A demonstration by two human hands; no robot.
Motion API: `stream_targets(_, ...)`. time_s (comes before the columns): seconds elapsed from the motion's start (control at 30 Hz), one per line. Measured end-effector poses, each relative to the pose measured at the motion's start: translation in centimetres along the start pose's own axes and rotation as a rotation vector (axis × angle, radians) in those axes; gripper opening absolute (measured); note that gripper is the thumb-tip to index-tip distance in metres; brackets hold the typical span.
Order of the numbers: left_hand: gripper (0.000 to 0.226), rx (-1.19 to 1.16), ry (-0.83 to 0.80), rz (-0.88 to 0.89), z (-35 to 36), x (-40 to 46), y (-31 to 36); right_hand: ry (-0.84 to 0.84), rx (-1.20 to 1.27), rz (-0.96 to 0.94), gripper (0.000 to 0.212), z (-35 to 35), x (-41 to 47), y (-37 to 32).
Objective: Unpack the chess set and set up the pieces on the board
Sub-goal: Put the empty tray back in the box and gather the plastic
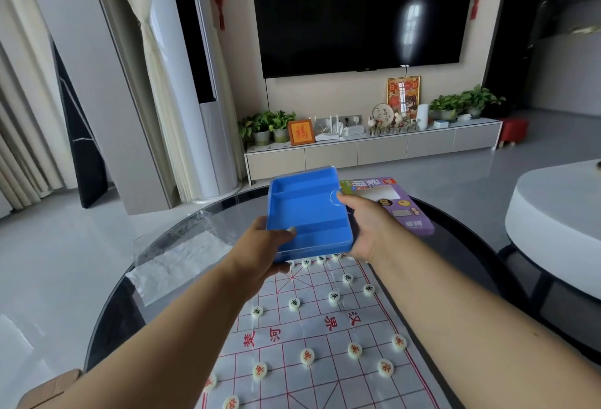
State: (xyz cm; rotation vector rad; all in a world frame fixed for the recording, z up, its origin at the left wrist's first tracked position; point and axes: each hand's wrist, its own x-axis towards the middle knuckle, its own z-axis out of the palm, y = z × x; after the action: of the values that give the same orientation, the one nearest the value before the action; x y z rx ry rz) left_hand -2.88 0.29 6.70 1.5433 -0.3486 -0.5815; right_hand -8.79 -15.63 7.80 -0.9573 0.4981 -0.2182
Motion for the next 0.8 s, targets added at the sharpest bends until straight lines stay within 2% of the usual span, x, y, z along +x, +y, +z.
stream_targets(0.1,0.034,-0.003,0.002,0.01,0.3,0.8,0.1,0.002,-0.025,-0.008,0.02,-0.2,0.7,-0.7)
stream_targets(0.2,0.028,-0.219,0.0,-0.032,1.0,1.6,0.2,0.057,-0.158,-0.023,0.031,-1.3,2.4,-1.5)
stream_targets(0.27,0.025,-0.344,0.032,-0.04,1.5,2.3,0.4,0.241,-0.361,-0.093,0.042,-3.1,3.9,-2.3)
stream_targets(0.33,0.023,-0.38,0.082,-0.032,1.6,3.1,0.6,0.478,-0.619,-0.185,0.043,-6.0,5.6,-2.7)
stream_targets(0.43,0.01,-0.4,0.135,-0.05,1.3,3.8,0.6,0.61,-1.145,-0.179,0.036,-9.7,6.7,-1.2)
stream_targets(0.53,0.004,-0.403,0.167,-0.08,0.8,4.0,0.0,0.609,-1.476,-0.148,0.026,-11.3,7.4,1.5)
stream_targets(0.6,0.01,-0.398,0.174,-0.087,0.3,4.1,-0.7,0.561,-1.582,-0.157,0.019,-11.6,8.0,2.7)
stream_targets(0.7,0.005,-0.403,0.179,-0.096,-0.1,4.2,-1.5,0.456,-1.733,-0.168,0.017,-11.9,8.4,3.2)
stream_targets(0.8,0.018,-0.417,0.199,-0.111,-0.4,4.2,-2.0,0.366,-1.795,-0.172,0.02,-12.1,8.5,2.8)
